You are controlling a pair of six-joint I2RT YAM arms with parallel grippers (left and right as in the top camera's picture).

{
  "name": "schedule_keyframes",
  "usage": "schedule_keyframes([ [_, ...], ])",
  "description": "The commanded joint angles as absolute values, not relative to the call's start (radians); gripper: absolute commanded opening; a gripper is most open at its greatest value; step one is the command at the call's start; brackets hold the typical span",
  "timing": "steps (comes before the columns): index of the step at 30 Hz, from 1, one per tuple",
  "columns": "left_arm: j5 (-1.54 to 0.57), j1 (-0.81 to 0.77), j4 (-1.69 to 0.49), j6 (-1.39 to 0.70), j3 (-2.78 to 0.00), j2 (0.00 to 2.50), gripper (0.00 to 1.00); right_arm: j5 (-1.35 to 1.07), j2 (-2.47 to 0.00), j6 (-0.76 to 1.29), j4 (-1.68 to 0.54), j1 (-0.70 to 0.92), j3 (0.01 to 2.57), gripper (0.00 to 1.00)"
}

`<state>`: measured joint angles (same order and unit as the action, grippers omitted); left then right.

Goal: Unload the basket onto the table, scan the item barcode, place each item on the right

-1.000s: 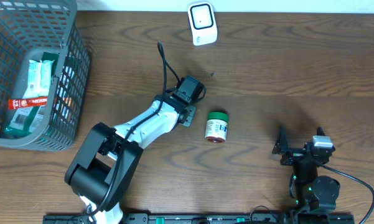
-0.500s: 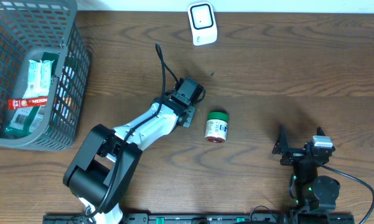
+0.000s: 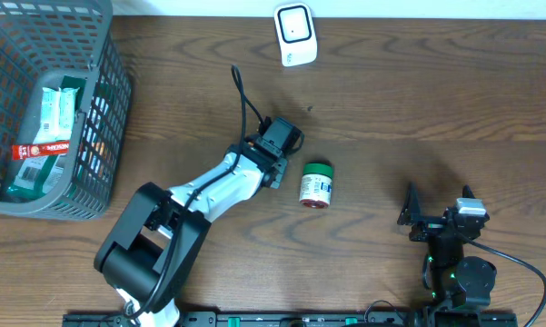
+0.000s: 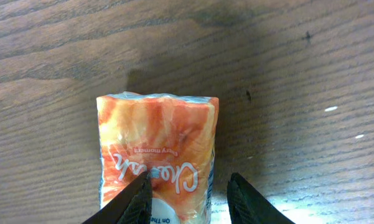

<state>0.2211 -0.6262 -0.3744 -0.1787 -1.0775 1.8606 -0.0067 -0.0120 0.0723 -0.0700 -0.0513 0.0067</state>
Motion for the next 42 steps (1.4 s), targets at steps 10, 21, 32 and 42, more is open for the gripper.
schedule_keyframes([
  [10,0.29,-0.676,-0.405,-0.228,-1.036,1.892,0.32,-0.005,-0.007,0.085,-0.073,-0.058,0.005,0.99],
  [21,0.29,-0.676,-0.401,-0.251,-1.036,1.892,0.08,-0.005,-0.007,0.085,-0.073,-0.058,0.005,0.99],
  [32,0.276,-0.671,-0.41,-0.265,-1.111,1.744,0.07,-0.005,-0.007,0.085,-0.073,-0.058,0.005,0.99],
  [42,-0.155,-0.545,-0.448,-0.38,-1.121,1.474,0.07,-0.005,-0.007,0.085,-0.073,-0.058,0.005,0.99],
])
